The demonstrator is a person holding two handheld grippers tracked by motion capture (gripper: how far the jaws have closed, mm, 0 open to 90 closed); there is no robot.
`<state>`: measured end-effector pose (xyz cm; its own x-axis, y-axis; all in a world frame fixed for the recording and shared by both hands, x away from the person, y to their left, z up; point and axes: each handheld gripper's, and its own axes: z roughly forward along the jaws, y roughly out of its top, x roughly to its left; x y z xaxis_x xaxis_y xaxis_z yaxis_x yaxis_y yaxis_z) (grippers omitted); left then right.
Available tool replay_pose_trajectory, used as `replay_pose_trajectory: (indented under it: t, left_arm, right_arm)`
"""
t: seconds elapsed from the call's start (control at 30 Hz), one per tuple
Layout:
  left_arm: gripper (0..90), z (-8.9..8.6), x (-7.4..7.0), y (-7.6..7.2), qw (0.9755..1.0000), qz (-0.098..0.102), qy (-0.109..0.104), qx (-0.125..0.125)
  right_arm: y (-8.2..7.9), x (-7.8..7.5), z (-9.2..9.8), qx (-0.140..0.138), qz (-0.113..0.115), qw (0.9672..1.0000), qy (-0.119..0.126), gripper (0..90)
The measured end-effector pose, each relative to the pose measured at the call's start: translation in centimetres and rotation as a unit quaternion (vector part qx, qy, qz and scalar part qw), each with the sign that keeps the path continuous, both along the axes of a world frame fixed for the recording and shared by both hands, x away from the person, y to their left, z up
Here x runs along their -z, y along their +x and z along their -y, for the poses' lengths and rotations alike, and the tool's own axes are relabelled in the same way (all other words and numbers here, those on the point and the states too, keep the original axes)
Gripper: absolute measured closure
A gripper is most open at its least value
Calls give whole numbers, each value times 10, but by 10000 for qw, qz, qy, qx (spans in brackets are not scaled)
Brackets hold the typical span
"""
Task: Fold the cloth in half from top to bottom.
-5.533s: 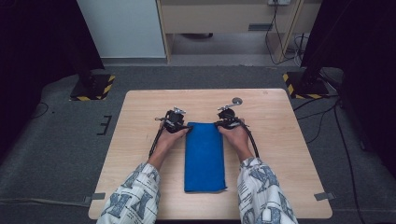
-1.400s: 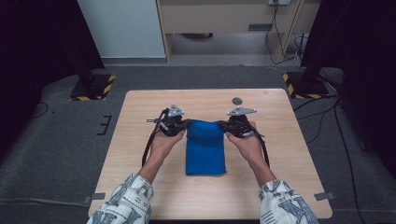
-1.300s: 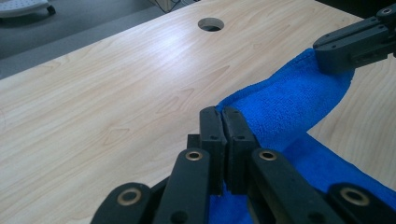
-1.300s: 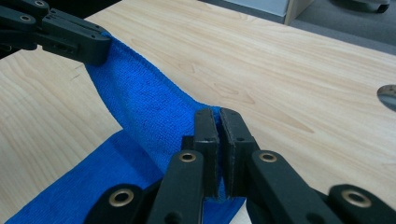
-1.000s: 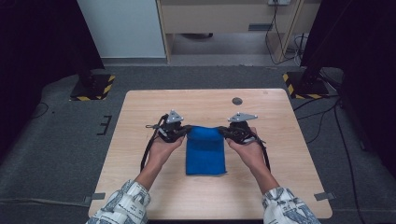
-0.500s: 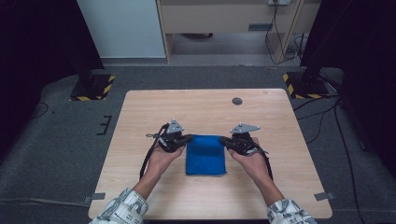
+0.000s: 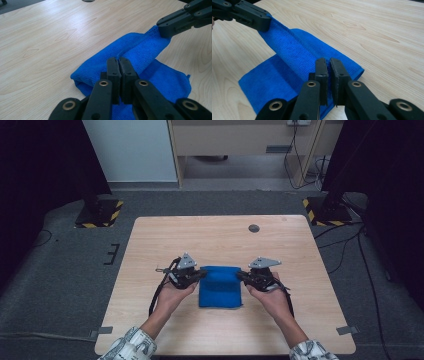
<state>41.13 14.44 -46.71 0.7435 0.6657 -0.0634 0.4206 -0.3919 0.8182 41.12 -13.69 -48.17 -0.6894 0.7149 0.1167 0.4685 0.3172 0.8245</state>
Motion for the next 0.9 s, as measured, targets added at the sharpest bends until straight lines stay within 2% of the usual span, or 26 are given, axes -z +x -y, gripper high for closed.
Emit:
replay_pose_trajectory:
  t: [0.23, 0.47, 0.9]
  left_arm:
    - [879, -3, 5, -6, 10000, -40, 30, 54]
    - [878, -6, 18, -13, 9998, -171, 5, 83]
    - [871, -7, 30, -21, 9994, -316, 89, 118]
  right_arm:
    - [-10, 0, -1, -95, 35, 9999, -3, 850]
    - [-17, 8, -3, -197, -31, 9997, -104, 846]
    - [-24, 20, -5, -235, -108, 9995, -189, 833]
